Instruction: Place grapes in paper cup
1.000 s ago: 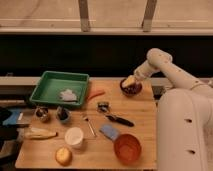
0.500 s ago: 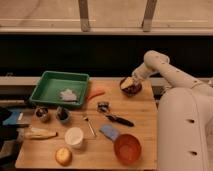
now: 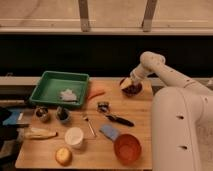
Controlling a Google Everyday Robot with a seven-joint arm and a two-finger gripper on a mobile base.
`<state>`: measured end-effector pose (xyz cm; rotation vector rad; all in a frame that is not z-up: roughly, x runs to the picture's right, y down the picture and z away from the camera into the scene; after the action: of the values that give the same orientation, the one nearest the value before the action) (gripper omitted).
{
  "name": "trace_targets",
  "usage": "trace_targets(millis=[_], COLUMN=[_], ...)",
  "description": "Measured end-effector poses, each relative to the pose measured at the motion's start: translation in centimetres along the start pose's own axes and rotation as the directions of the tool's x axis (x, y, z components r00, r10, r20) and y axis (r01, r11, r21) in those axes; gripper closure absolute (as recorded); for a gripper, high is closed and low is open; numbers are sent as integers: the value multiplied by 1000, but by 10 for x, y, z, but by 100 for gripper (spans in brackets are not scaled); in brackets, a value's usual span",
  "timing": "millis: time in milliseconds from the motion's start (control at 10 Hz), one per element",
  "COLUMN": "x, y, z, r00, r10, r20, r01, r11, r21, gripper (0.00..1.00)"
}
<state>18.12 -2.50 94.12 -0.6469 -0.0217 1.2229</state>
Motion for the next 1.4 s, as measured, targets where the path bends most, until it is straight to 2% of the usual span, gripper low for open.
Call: trace_targets(millis=[600, 700, 1300, 1400], x=[9, 11, 8, 8], y=[-13, -13, -3, -2], z=[19, 20, 19, 19], r00=[999, 998, 1000, 1000], r10=[41, 43, -1, -5], r20=[-33, -35, -19, -19], r01=[-41, -43, 0, 4], r11=[999, 999, 998, 997], r21=[-2, -6, -66, -71], gripper=[29, 32, 94, 98])
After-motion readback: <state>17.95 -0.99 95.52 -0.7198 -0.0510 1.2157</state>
